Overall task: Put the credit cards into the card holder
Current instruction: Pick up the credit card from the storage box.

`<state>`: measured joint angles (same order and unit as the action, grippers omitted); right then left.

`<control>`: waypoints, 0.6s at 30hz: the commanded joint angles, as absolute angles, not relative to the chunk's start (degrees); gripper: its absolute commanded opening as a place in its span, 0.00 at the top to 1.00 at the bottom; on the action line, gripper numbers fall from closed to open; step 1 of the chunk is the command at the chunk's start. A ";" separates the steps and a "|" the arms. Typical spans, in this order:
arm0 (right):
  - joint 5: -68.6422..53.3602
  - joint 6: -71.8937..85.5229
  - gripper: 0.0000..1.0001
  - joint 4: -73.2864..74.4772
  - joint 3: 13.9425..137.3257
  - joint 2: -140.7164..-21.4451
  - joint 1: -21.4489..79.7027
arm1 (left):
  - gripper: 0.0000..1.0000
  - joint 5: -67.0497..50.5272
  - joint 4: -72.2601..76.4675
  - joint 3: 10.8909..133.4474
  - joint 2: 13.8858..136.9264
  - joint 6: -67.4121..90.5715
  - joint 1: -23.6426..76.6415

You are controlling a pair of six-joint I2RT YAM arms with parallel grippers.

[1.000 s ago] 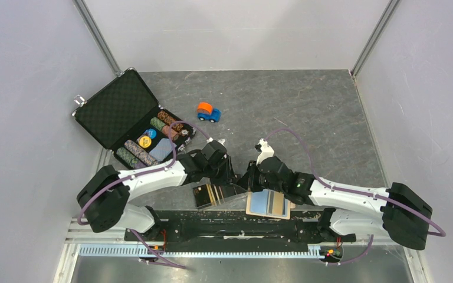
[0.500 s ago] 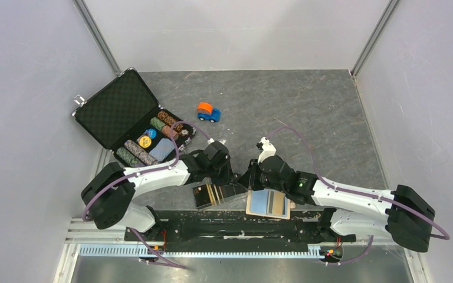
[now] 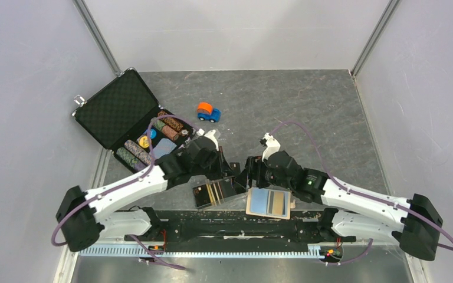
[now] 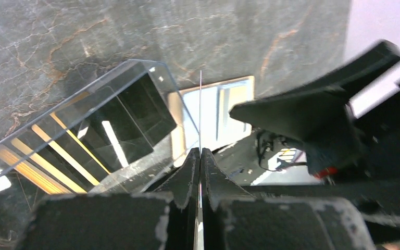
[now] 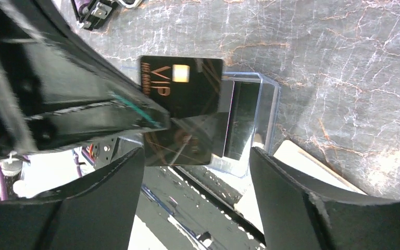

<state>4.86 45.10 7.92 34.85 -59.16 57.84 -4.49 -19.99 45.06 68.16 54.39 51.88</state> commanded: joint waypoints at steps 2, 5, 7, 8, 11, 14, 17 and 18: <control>-2.75 42.39 0.15 9.05 34.75 -54.01 54.98 | 0.98 -5.22 -23.02 45.83 60.23 52.89 52.12; -9.59 41.60 0.08 7.49 31.69 -50.25 51.97 | 0.98 -11.26 -19.52 43.40 57.28 53.27 52.12; -16.22 41.89 0.05 3.96 28.45 -46.93 48.90 | 0.98 -15.76 -14.79 40.61 55.09 54.34 52.12; -20.53 42.84 0.04 1.19 26.52 -45.33 47.00 | 0.98 -17.77 -12.36 39.14 53.89 55.10 52.09; -30.16 45.93 0.09 -5.11 22.19 -41.33 42.77 | 0.98 -23.08 -4.60 34.78 50.59 58.31 52.12; -35.52 50.97 0.16 -13.04 17.82 -38.73 41.33 | 0.98 -26.17 -0.28 31.65 47.67 60.02 52.12; -39.03 58.75 0.22 -26.65 12.62 -38.51 41.40 | 0.98 -27.50 7.15 28.22 45.45 62.79 52.12; -40.08 61.22 0.24 -31.33 11.14 -38.82 41.39 | 0.98 -27.66 8.26 27.58 44.90 63.41 52.12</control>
